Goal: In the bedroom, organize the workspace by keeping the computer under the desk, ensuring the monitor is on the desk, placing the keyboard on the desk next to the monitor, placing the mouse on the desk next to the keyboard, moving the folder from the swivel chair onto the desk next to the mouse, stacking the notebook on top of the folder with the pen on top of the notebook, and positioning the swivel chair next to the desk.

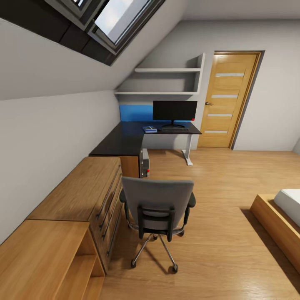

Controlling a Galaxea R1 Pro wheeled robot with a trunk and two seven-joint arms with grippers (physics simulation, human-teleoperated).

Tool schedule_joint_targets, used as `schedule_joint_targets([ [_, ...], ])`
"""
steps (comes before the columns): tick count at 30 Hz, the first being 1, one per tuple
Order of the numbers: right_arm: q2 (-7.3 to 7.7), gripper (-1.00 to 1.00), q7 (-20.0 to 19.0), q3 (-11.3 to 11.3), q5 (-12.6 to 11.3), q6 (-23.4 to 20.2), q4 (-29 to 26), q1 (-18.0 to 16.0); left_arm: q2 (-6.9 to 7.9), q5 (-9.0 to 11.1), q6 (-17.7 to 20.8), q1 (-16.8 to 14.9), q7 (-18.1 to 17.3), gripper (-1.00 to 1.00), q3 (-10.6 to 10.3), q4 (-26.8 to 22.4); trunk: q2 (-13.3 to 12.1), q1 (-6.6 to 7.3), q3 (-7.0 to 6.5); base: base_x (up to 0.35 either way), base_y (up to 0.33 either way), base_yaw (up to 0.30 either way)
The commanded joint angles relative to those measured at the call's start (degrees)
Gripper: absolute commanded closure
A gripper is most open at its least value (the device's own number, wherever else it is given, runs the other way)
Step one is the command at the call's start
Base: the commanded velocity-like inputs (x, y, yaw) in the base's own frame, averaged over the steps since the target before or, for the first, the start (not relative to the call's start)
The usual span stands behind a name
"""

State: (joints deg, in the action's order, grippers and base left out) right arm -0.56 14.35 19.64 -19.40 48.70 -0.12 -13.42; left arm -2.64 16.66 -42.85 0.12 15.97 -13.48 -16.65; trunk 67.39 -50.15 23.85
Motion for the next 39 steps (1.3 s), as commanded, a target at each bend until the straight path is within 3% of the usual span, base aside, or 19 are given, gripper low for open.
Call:
schedule_joint_targets([
  [1, 0.01, -1.00, 0.23, 0.49, -0.23, 0.09, 0.03, -0.03, 0.00, 0.47, 0.50, 0.00, 0.26, -1.00, -0.49, -0.18, 0.45, -0.23, 0.25, 0.000, 0.000, -0.048],
  [3, 0.15, -1.00, -0.25, 0.46, -0.23, 0.07, -0.02, -0.03, -0.20, 0.48, 2.79, -0.02, 0.29, -1.00, -0.49, -0.91, 1.25, -0.67, 0.63, 0.000, 0.000, -0.038],
  [4, 1.02, -1.00, -1.01, 0.34, -0.28, -0.15, -2.95, -0.03, -0.54, 0.48, 13.74, -0.12, 0.41, -1.00, -0.49, -6.37, 1.65, -0.89, 0.82, 0.000, 0.000, -0.006],
  [8, 1.06, -1.00, -1.09, 0.32, -0.29, -0.37, -5.61, -0.05, -0.80, 0.48, 20.93, -0.73, 0.44, -1.00, -0.49, -9.87, 3.26, -1.77, 1.54, 0.000, 0.000, -0.003],
  [9, 1.04, -1.00, -1.10, 0.32, -0.29, -0.48, -6.77, -0.09, -0.91, 0.50, 24.50, -1.76, 0.45, -1.00, -0.49, -11.52, 3.66, -1.99, 1.72, 0.000, 0.000, -0.001],
  [13, 0.89, -1.00, -0.98, 0.31, -0.39, -1.28, -8.91, -0.29, -1.38, 0.54, 31.31, -4.92, 0.42, -1.00, -0.46, -13.65, 5.26, -2.87, 2.44, 0.000, 0.000, 0.000],
  [14, 0.83, -1.00, -0.92, 0.31, -0.53, -2.54, -9.97, -0.52, -1.92, 0.55, 34.02, -6.69, 0.40, -1.00, -0.45, -14.18, 5.66, -3.09, 2.62, 0.000, 0.000, 0.000],
  [18, 0.78, -1.00, -0.89, 0.31, -0.74, -7.73, -12.06, -1.66, -2.89, 0.52, 37.45, -9.89, 0.30, -1.00, -0.47, -14.57, 7.27, -3.96, 3.34, 0.000, 0.000, 0.000],
  [19, 0.76, -1.00, -0.90, 0.28, -0.80, -11.20, -12.95, -2.82, -3.13, 0.52, 38.37, -11.09, 0.17, -1.00, -0.46, -14.66, 7.67, -4.18, 3.52, 0.000, 0.000, 0.000],
  [24, 0.74, -1.00, -0.99, 0.19, -0.94, -19.61, -13.98, -6.32, -3.27, 0.58, 39.37, -12.74, -0.11, -1.00, 0.25, -13.21, 9.67, -5.28, 4.41, 0.000, 0.000, 0.000],
  [27, 0.70, -1.00, -1.07, 0.21, -0.95, -21.14, -13.96, -7.13, -3.42, 0.46, 39.14, -13.03, -0.17, -1.00, 0.79, -10.32, 10.88, -5.94, 4.95, 0.000, 0.000, 0.000],
  [32, 0.62, -1.00, -1.10, 0.33, -0.81, -20.32, -13.62, -7.73, -3.54, 0.35, 36.26, -13.25, -0.22, -1.00, 1.22, -6.57, 12.88, -7.04, 5.85, 0.000, 0.000, 0.000],
  [39, -0.09, -1.00, -1.14, 0.32, -0.96, -15.72, -8.40, -7.99, -3.72, 0.31, 29.75, -13.34, -0.24, -1.00, 1.37, -4.61, 15.69, -8.58, 7.11, 0.000, 0.000, 0.000],
])
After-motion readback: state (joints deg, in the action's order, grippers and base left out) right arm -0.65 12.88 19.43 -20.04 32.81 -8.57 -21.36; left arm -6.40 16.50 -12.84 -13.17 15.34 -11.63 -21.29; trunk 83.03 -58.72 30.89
